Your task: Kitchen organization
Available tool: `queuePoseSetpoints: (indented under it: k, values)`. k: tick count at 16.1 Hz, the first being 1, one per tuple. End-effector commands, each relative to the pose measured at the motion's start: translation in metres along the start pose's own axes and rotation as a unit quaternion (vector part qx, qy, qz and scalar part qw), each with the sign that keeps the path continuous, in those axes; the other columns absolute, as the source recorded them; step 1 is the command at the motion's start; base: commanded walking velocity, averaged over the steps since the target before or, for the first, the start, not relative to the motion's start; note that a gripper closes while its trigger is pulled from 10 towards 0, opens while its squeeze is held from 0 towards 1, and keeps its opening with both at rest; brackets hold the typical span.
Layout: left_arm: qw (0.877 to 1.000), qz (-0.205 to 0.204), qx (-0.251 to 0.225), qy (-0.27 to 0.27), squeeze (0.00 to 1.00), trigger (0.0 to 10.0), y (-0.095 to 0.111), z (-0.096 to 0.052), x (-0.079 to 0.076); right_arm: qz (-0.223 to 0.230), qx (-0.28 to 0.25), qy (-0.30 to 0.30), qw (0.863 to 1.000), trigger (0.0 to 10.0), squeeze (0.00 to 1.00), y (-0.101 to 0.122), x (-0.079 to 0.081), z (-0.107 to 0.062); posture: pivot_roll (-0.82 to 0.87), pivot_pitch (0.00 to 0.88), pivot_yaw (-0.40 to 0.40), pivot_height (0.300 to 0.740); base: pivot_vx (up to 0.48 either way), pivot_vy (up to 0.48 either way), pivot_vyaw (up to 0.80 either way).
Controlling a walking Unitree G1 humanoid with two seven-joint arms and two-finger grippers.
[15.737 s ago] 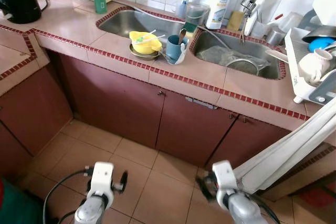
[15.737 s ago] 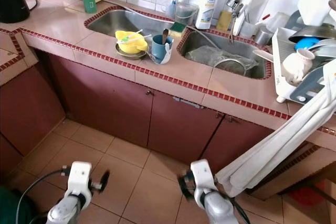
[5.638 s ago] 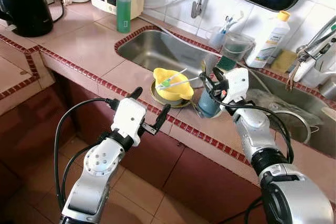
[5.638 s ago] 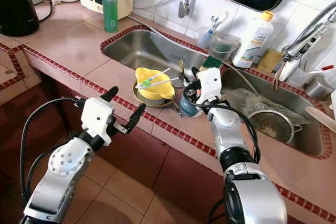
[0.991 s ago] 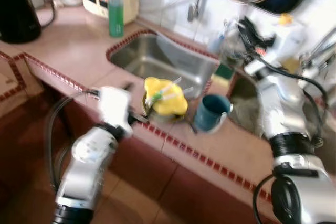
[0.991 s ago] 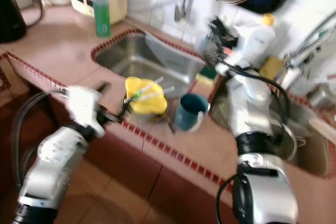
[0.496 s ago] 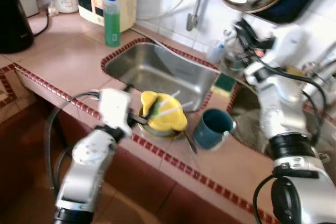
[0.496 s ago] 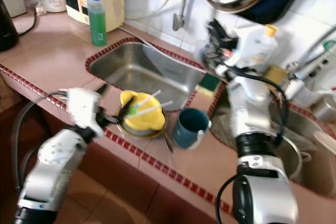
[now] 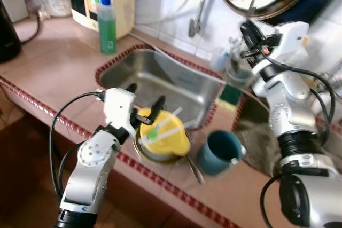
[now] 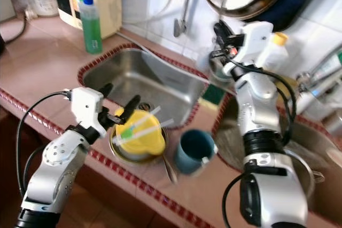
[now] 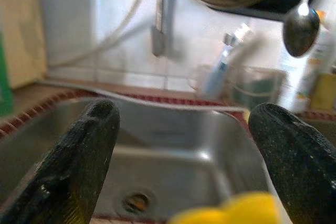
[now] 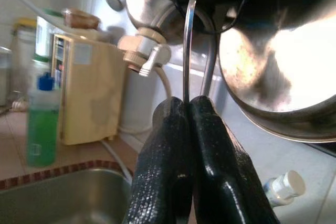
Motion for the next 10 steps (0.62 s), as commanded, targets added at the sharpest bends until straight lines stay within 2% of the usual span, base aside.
queuePoseSetpoints:
  k: [1, 2, 3, 5, 7, 8, 10]
  values:
    - [1.000, -0.003, 0.002, 0.004, 0.00, 10.0, 0.003, 0.001, 0.001, 0.003, 0.029, 0.004, 1.000, 10.0, 0.00, -0.003, -0.001, 0.006, 0.07, 0.000, -0.175, 0.740, 0.000, 0.000, 0.00]
    - [1.000, -0.004, 0.005, 0.002, 0.00, 10.0, 0.003, 0.002, 0.001, 0.005, 0.034, 0.002, 0.999, 10.0, 0.00, -0.004, -0.003, 0.006, 0.07, 0.000, -0.175, 0.740, 0.000, 0.000, 0.00]
    - [1.000, 0.000, 0.009, -0.006, 0.00, 10.0, 0.009, 0.006, -0.003, 0.002, 0.058, -0.004, 0.998, 10.0, 0.00, -0.011, -0.016, 0.005, 0.07, 0.000, -0.177, 0.740, 0.000, 0.000, 0.00]
    - [1.000, -0.002, 0.012, -0.021, 0.00, 10.0, 0.013, 0.008, -0.009, -0.001, 0.070, 0.004, 0.998, 10.0, 0.00, -0.016, -0.020, 0.003, 0.06, 0.000, -0.177, 0.740, 0.000, 0.000, 0.00]
    - [0.997, 0.000, 0.023, -0.073, 0.00, 10.0, 0.017, 0.010, -0.034, 0.016, 0.096, 0.000, 0.995, 10.0, 0.00, -0.028, -0.031, -0.003, 0.06, 0.000, -0.177, 0.740, 0.000, 0.000, 0.00]
    - [0.993, 0.001, 0.034, -0.113, 0.00, 10.0, 0.016, 0.007, -0.052, 0.019, 0.106, -0.001, 0.994, 10.0, 0.00, -0.033, -0.034, -0.006, 0.05, 0.000, -0.178, 0.740, 0.000, 0.000, 0.00]
    - [0.989, -0.001, 0.047, -0.142, 0.00, 10.0, 0.014, 0.005, -0.067, 0.041, 0.120, 0.010, 0.992, 10.0, 0.00, -0.041, -0.031, -0.008, 0.06, 0.000, -0.178, 0.740, 0.000, 0.000, 0.00]
Point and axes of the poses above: a point about 5 cm out from each wrist's last joint towards the gripper, its own z axis pointing out of the wrist towards the gripper, its own y axis along the axis of the wrist's last joint, x = y × z, the point moved 6 cm from there along z, pointing out of the wrist towards the gripper, and after that the axes turned 13 degrees about -z, right-handed, at the moved point
